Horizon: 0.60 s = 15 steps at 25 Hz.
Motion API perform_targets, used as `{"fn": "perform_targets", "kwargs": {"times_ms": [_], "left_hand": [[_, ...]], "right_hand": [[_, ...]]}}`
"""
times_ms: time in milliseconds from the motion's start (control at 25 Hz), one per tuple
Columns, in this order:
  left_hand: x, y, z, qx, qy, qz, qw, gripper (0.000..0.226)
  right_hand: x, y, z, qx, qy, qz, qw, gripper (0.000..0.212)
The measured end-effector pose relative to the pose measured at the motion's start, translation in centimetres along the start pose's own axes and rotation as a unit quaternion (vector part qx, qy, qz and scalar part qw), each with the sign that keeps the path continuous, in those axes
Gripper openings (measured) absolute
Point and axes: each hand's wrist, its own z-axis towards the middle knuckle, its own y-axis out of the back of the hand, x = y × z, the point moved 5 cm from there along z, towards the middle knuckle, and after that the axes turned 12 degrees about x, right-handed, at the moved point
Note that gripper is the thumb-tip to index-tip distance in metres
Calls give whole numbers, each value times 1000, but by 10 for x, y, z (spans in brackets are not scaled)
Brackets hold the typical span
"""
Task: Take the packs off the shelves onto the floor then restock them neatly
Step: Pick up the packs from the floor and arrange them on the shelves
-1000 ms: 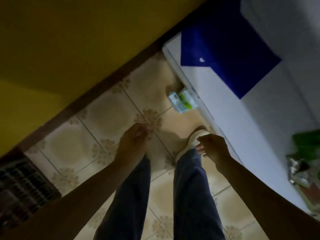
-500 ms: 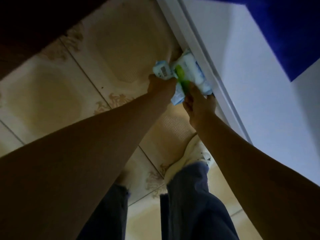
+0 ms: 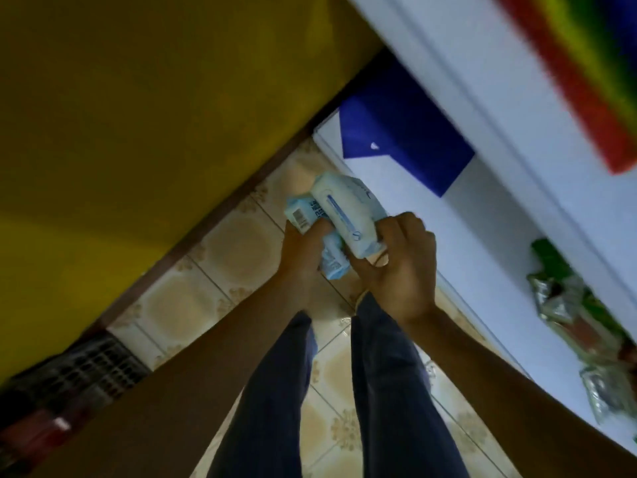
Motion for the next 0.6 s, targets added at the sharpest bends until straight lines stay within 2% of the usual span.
{"fn": "perform_targets", "kwargs": {"times_ms": [120, 240, 320, 440, 520, 600], "left_hand": [[-76, -16, -127, 60, -61, 20, 996, 31], [-127, -39, -203, 166, -119, -29, 979, 36], [-147, -61, -240, 237, -142, -58, 959, 48], [-156, -95, -274, 324, -157, -58, 931, 53], [-158, -125, -298, 368, -163, -61, 914, 56], [-164, -163, -328, 419, -182, -43, 889, 53]], "right_hand": [[94, 110, -34, -20, 99, -10, 995, 48], [149, 184, -68, 2, 125, 111, 986, 47], [173, 219, -94, -27, 125, 151, 980, 34], [191, 265, -125, -133, 86, 230, 960, 10], [195, 297, -150, -221, 36, 285, 932, 31], [183, 323, -175, -233, -41, 381, 894, 63]]}}
